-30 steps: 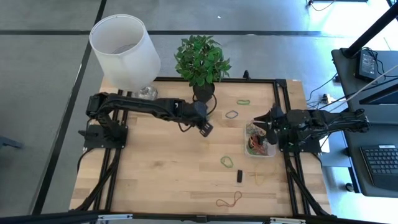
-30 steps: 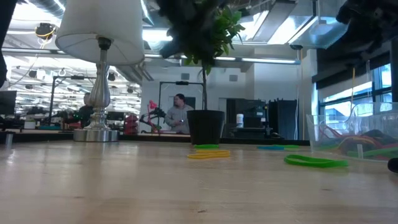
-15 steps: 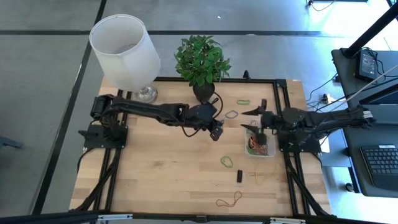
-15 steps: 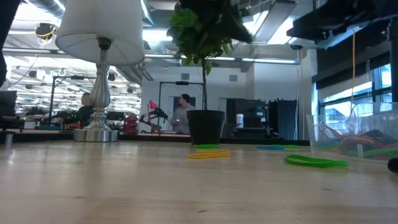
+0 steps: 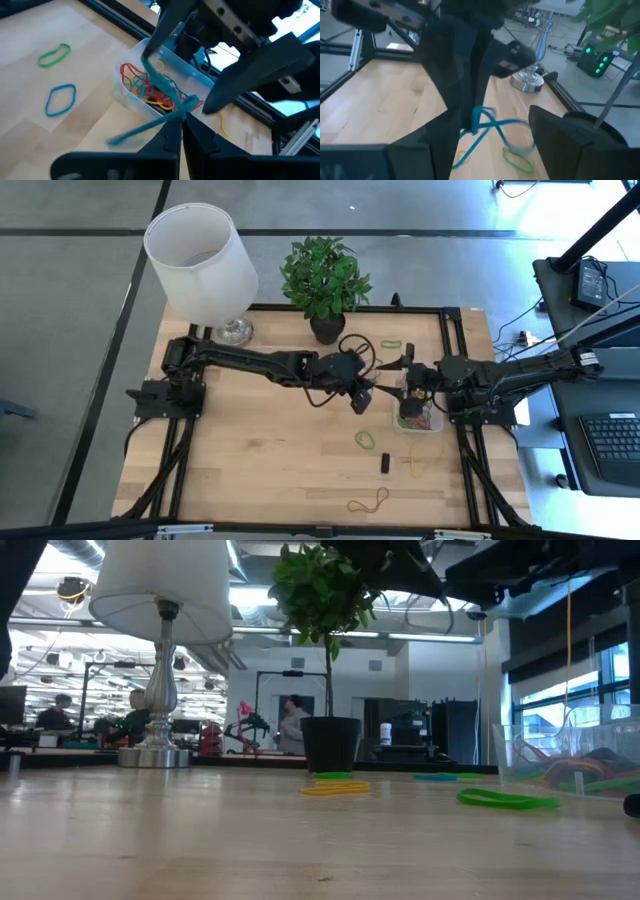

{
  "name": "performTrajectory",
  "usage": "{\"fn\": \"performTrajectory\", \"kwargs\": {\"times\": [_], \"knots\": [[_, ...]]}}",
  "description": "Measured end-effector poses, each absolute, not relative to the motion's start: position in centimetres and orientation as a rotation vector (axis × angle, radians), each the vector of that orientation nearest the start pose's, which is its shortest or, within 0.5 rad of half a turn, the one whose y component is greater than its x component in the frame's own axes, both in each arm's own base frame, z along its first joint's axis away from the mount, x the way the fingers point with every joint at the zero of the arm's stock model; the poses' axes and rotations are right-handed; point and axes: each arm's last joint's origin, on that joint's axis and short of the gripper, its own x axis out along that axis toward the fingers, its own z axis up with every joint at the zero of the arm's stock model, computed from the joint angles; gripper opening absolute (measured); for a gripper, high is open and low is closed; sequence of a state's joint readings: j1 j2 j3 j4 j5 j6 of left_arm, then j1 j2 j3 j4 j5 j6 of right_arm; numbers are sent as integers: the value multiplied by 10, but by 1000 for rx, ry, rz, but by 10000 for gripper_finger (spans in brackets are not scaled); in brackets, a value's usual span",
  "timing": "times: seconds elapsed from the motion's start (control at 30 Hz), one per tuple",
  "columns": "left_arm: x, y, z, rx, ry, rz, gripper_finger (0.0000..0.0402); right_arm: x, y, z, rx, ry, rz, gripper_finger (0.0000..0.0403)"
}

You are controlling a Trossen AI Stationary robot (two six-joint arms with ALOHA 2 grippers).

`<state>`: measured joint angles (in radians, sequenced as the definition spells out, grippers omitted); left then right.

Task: Pick and place rubber bands into bin
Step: Put the blue rubber band into the transparent bin

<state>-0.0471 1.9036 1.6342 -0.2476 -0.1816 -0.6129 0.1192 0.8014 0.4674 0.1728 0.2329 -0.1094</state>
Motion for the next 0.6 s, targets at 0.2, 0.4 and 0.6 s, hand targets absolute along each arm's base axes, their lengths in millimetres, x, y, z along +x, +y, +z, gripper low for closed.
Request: {"fn": "performTrajectory", "kwargs": {"times": [0.2,0.4,0.6], "knots": [[448,-16,302,-530,451,261,3,183,16,252,-82,180,-84,189],[448,-15,302,-520,447,270,3,183,17,251,-85,184,-67,107],[447,-15,302,-516,451,281,3,183,17,251,-92,187,-51,12]]}}
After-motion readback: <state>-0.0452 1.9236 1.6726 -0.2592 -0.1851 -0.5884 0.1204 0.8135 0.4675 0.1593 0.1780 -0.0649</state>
